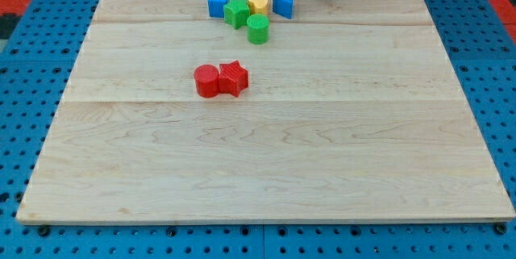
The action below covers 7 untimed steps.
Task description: Move the hexagon slightly to the left side
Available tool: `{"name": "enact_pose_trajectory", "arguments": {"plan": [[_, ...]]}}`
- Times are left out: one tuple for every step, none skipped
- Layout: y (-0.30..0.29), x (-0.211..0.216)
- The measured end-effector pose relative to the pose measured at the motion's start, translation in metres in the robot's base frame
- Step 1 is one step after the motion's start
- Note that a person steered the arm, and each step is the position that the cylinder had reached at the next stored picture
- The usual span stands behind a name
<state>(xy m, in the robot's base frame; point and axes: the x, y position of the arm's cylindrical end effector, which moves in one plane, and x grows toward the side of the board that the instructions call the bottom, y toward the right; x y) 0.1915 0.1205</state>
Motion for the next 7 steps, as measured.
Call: {"name": "enact_pose_trajectory", "arguments": {"plan": [[-0.002, 0.001], [-0.004, 0.000], [-0.005, 0.002], [-0.007, 0.001], [-0.016, 0.000], [-0.028, 0.001], [-0.049, 0.001]]}}
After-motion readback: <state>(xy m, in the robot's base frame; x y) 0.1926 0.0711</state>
